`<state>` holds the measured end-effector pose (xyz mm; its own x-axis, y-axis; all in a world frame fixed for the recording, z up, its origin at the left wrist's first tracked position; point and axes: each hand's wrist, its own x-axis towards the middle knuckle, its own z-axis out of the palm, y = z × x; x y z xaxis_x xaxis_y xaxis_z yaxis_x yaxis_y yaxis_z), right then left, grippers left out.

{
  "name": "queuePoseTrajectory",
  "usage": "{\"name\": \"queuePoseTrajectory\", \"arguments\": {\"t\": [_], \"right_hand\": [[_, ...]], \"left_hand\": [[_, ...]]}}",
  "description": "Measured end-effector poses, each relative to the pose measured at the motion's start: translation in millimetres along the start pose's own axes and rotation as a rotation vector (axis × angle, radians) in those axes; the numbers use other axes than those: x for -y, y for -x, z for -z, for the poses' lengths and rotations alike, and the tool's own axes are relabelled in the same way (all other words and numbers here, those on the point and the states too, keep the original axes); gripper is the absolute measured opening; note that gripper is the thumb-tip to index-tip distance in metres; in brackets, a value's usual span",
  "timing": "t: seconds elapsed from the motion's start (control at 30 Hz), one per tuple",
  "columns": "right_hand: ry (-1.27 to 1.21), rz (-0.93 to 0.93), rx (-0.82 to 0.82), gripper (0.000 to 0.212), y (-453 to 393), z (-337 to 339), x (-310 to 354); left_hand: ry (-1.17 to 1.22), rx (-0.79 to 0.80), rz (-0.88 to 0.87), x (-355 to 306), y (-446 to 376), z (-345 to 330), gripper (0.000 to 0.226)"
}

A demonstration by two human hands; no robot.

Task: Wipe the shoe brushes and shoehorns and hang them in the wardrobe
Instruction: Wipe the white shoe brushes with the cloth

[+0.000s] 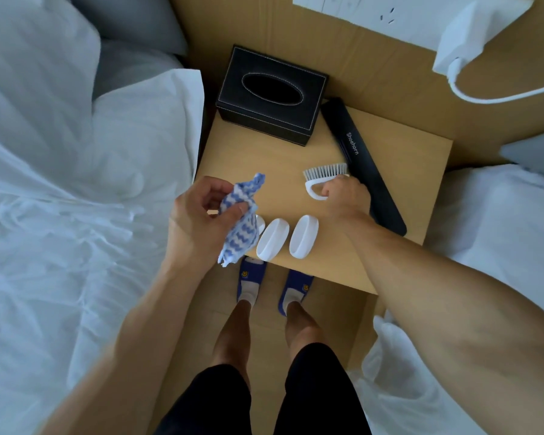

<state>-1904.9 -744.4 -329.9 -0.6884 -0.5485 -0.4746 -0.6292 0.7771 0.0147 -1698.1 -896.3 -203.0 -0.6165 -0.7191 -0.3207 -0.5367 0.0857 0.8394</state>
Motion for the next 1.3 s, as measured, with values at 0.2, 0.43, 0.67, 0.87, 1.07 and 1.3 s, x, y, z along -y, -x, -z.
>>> {"name": "queuePoseTrajectory", "arguments": {"t": [0.2, 0.43, 0.67, 0.87, 1.07, 1.3], "right_hand": [[-0.587, -0.098, -0.056, 0.015, 9.8, 23.8, -14.3], [-1.524, -0.226, 0.247, 0.006, 79.0, 87.1, -35.0], [-2.029, -0.005, 0.401, 0.015, 165.9, 158.4, -29.3], [-2.007, 0.114, 0.204, 0.044, 215.9, 203.7, -18.7], [-1.953, 0.149, 0.084, 0.063, 241.0, 231.8, -26.0], [-1.901, 0.152, -0.006, 0.034, 247.1, 246.9, -35.7]], "left_hand": [[0.028, -0.013, -0.023, -18.4, 9.2, 1.1, 0.025], [0.059, 0.015, -0.161, -72.6, 16.6, 1.7, 0.024], [0.054, 0.052, -0.328, -139.6, 32.6, 4.1, 0.028], [0.023, 0.013, -0.496, -188.7, 64.9, -2.6, 0.023], [-0.079, 0.021, -0.727, -220.0, 84.1, -5.0, 0.024], [-0.121, 0.018, -0.792, -235.8, 97.3, -5.9, 0.034]]}}
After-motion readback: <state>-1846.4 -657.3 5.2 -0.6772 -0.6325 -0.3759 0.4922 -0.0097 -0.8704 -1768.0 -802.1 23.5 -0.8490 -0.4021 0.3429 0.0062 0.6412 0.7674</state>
